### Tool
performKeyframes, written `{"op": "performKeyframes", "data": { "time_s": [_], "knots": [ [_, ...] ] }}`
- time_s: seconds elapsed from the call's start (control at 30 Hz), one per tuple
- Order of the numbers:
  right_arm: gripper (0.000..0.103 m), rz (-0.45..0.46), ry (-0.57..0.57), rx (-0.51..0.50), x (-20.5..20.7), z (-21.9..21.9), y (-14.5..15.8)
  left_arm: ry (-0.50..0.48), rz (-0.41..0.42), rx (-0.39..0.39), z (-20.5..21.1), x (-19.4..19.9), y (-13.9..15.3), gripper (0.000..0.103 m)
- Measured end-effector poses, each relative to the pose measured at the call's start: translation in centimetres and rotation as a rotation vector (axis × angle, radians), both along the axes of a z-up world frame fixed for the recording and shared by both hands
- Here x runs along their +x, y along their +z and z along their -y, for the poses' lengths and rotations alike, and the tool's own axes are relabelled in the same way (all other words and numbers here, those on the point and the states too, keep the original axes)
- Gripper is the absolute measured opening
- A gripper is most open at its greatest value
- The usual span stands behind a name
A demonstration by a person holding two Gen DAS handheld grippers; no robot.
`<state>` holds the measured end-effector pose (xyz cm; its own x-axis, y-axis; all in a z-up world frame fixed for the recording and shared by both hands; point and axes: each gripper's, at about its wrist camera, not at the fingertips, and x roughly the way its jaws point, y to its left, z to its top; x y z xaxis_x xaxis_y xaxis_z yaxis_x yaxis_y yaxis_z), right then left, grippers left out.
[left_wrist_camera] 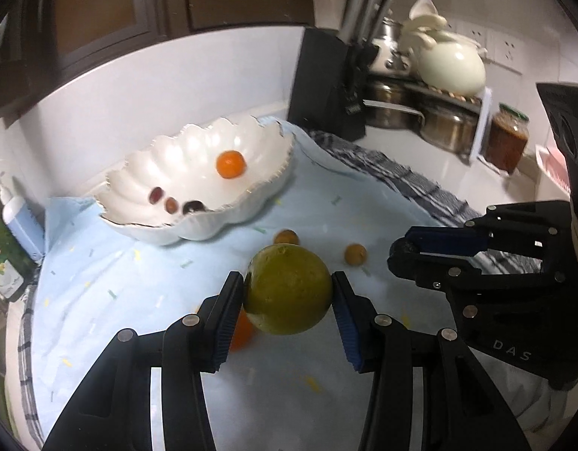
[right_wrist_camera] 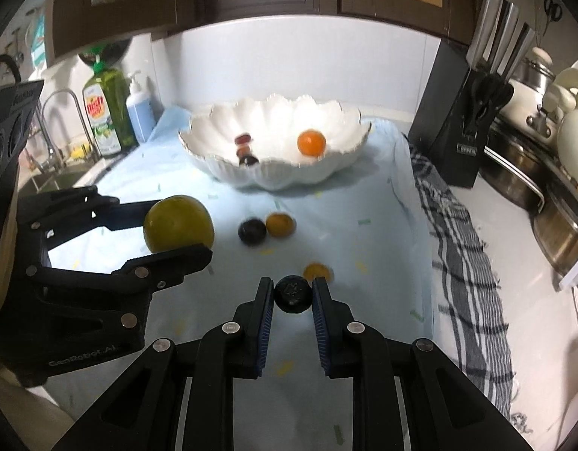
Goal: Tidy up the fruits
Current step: 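Carry the pomelo and plum over the white bowl and open both tools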
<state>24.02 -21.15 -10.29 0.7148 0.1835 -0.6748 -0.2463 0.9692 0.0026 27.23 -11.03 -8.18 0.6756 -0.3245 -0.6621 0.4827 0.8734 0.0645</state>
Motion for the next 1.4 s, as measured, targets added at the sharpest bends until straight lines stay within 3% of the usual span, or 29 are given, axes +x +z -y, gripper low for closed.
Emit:
{"op": "performKeyframes", "data": {
  "time_s": [0.43, 0.7, 1.4],
  "knots": [
    [0.022, 0.142, -0.008, 0.024, 1.5, -1.3, 4.0, 0.12, 0.06, -0.035, -2.3, 1.8, 3.1, 0.047],
    [0.022, 0.176, 0.012, 0.045, 3.7, -2.1, 5.4, 0.169, 0.081, -0.041, -3.6, 3.6, 4.4, 0.047],
    [0.022, 0.12, 0.017, 0.021, 13.3, -3.6, 6.1, 0.219, 0.064, -0.013, -5.1, 11.7, 4.8, 0.047]
  ]
}}
